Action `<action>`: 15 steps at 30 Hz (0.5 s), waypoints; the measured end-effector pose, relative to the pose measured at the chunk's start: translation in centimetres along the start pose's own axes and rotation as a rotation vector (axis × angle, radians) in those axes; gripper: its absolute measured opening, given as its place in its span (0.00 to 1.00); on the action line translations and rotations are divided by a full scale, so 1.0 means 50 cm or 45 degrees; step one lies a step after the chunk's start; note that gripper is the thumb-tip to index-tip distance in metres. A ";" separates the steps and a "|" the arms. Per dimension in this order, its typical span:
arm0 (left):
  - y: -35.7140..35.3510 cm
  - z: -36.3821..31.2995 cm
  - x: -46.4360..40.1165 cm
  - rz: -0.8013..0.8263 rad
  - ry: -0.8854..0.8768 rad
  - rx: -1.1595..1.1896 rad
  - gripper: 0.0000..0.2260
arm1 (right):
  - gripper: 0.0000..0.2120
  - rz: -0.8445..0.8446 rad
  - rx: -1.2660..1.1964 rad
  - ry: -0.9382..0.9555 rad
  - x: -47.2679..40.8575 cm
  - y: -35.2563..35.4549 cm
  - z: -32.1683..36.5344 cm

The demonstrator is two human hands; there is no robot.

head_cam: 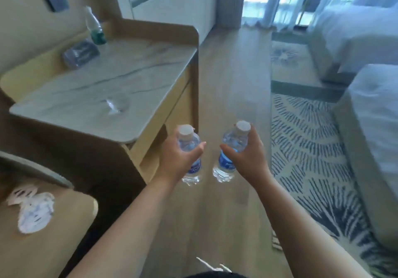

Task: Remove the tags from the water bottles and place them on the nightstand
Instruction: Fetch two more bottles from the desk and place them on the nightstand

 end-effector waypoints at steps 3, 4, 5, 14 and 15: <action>-0.136 -0.030 -0.049 0.141 -0.041 0.025 0.16 | 0.25 -0.176 0.019 -0.070 -0.035 0.129 -0.053; -0.176 -0.036 -0.063 0.178 -0.044 0.045 0.15 | 0.24 -0.222 0.033 -0.084 -0.043 0.167 -0.067; -0.215 -0.043 -0.076 0.213 -0.048 0.056 0.15 | 0.23 -0.271 0.045 -0.092 -0.049 0.203 -0.082; -0.500 -0.074 -0.192 0.467 -0.119 0.127 0.16 | 0.22 -0.458 0.191 -0.230 -0.122 0.379 -0.239; -0.528 -0.072 -0.210 0.496 -0.117 0.135 0.16 | 0.22 -0.470 0.216 -0.243 -0.139 0.387 -0.258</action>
Point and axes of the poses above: each hand's wrist, its own x-axis away from the middle knuckle, its own y-axis out of the back of the hand, z = x × y, the point moved 8 cm from there along -x, towards the middle knuckle, and after that the axes turned 4 degrees about x, right-handed, at the moved point
